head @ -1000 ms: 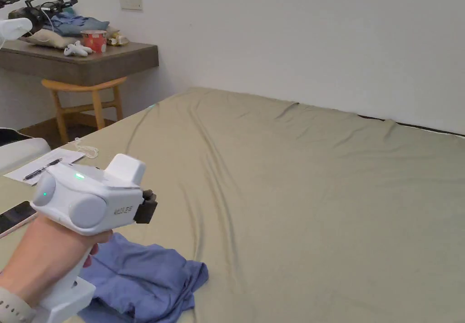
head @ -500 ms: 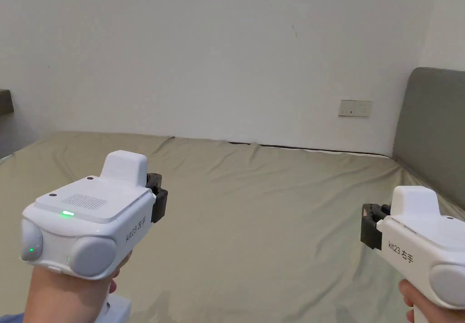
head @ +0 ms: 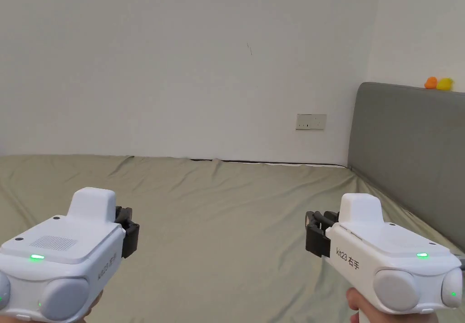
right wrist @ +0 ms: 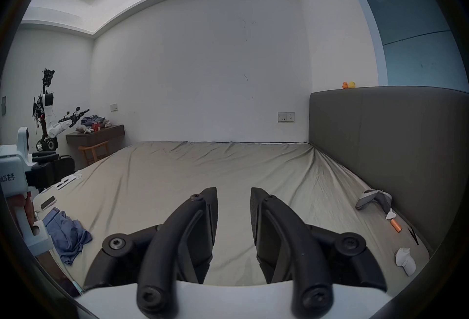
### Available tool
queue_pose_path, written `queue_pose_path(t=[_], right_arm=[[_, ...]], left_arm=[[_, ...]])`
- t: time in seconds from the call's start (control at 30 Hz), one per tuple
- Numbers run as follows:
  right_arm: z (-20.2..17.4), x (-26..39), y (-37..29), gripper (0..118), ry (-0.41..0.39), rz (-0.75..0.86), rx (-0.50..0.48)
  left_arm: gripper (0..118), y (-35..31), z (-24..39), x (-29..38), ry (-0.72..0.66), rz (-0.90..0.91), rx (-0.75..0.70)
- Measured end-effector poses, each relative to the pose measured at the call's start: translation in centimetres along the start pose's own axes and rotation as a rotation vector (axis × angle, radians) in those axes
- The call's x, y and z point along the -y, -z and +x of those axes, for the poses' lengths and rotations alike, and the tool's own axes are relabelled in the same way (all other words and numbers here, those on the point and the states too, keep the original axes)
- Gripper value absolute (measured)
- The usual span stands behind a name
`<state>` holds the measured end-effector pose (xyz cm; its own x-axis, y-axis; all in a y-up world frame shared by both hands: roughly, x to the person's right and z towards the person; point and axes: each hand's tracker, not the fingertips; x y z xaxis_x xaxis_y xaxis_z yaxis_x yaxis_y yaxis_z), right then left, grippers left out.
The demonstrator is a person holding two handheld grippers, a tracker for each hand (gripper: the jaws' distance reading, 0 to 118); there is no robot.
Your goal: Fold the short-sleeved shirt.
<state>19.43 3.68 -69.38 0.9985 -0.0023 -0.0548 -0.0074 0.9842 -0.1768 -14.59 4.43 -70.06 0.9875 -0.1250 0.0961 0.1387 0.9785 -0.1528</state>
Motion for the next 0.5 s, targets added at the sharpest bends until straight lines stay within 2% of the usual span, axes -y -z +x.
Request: queue_pose_path(t=[0.1,0.17,0.2,0.27,0.37,0.5], right_arm=[[-0.6,0.1,0.1,70,-0.038,0.001,0.005],[-0.8,0.2,0.2,73,-0.035,-0.009,-0.001],[-1.0,0.3,0.2,84,-0.031,-0.01,-0.001],[-1.4,0.3,0.3,93,-0.043,-0.002,0.0],[-2.3,0.1,0.2,98,-0.099,0.034,0.008],[-2.6,-0.2,0.2,112,-0.082,0.024,-0.008]], left_arm=[[37,0.1,-0.9,-0.4,-0.033,-0.003,-0.001],[40,-0.1,-1.1,-0.4,-0.028,-0.011,0.005],[51,-0.2,-1.3,-0.5,-0.029,-0.011,0.006],[66,-0.5,-1.4,-0.6,-0.03,-0.001,0.002],[74,-0.7,-1.4,-0.7,-0.024,0.008,-0.006],[111,-0.7,-1.5,-0.7,-0.02,0.012,-0.019]])
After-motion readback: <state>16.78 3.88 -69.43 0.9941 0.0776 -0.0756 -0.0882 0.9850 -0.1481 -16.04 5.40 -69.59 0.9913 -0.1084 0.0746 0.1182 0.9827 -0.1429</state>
